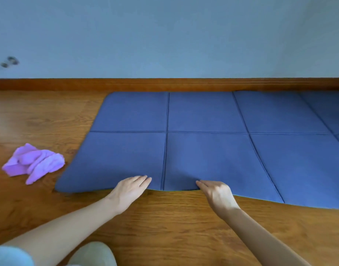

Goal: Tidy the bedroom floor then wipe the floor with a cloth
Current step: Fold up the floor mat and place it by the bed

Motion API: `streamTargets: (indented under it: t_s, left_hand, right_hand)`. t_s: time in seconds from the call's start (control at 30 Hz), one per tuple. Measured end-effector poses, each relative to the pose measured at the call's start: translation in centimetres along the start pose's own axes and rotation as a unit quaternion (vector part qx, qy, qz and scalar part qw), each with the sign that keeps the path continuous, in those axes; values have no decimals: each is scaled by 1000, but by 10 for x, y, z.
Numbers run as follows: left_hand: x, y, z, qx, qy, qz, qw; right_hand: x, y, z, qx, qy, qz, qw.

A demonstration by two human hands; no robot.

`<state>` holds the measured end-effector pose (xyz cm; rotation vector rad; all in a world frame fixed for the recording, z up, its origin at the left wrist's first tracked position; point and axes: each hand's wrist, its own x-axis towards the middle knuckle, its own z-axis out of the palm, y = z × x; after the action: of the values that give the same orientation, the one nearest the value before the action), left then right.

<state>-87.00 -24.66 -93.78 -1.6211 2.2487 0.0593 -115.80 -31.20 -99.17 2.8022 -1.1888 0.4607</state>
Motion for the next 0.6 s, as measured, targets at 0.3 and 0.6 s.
streamTargets:
  t_s: [0.3,0.6]
  left_hand:
    - [-23,-5,-57,28,35,29,999]
    - [-28,-34,-36,-14,111,22,993]
  right_hand:
    - [16,-4,-79,-13,-20,11,1000]
    - [31,13,-66,-57,-23,-15,998]
